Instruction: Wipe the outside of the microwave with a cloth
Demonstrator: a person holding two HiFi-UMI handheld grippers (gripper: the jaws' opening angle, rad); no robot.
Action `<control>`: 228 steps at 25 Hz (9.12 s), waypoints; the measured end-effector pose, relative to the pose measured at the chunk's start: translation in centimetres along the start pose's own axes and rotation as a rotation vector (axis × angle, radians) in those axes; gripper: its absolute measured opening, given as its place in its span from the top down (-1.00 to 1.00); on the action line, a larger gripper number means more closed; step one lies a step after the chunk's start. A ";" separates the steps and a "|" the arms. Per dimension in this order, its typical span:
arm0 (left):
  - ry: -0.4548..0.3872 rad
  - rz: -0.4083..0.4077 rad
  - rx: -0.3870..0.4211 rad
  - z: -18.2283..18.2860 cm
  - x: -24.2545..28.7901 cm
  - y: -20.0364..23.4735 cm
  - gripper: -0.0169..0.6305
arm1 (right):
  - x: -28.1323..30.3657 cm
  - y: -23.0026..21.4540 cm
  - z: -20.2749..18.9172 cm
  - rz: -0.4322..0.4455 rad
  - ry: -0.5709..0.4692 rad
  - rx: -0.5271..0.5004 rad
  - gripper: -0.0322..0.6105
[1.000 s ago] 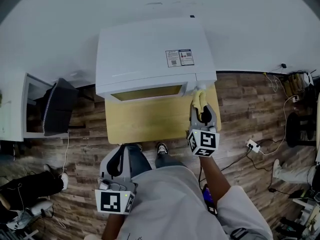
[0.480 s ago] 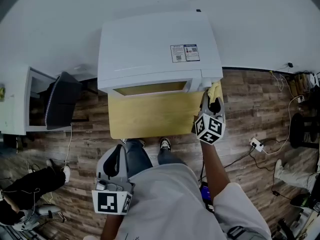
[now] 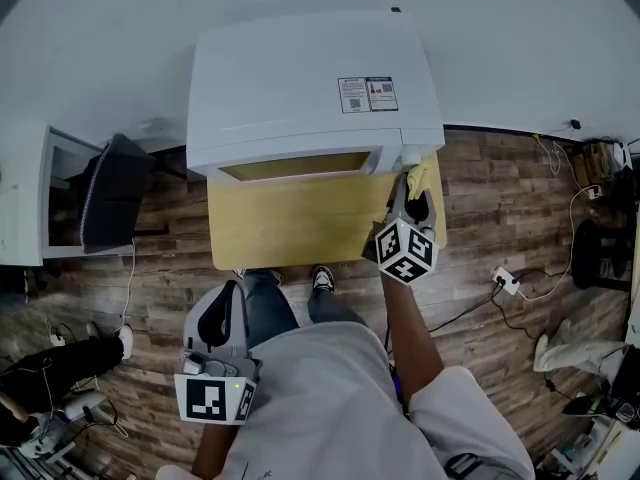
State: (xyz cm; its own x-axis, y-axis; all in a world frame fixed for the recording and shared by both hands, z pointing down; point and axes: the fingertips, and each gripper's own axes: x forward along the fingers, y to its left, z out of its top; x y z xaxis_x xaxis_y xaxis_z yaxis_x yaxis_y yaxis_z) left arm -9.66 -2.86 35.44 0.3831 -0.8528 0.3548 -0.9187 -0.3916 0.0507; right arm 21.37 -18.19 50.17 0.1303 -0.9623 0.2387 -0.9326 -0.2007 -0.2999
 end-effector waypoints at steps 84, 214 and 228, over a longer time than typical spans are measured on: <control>0.025 0.248 -0.104 -2.8 -6.6 10.2 0.97 | -5.3 37.7 -14.9 0.726 0.133 -0.316 0.52; 0.147 0.023 -0.054 -10.4 -13.1 4.9 0.97 | -0.7 23.2 -17.0 0.231 0.050 -0.178 0.53; 0.150 0.054 -0.093 -10.2 -12.6 5.5 0.97 | -1.7 27.6 -18.7 0.358 0.078 -0.212 0.53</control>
State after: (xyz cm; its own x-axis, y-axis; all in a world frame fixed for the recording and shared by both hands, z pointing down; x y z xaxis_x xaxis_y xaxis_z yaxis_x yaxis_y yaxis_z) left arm -20.56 9.25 40.81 0.3204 -0.8081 0.4943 -0.9452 -0.3069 0.1111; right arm -10.89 -18.69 58.77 -0.2329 -0.9460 0.2255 -0.9640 0.1940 -0.1817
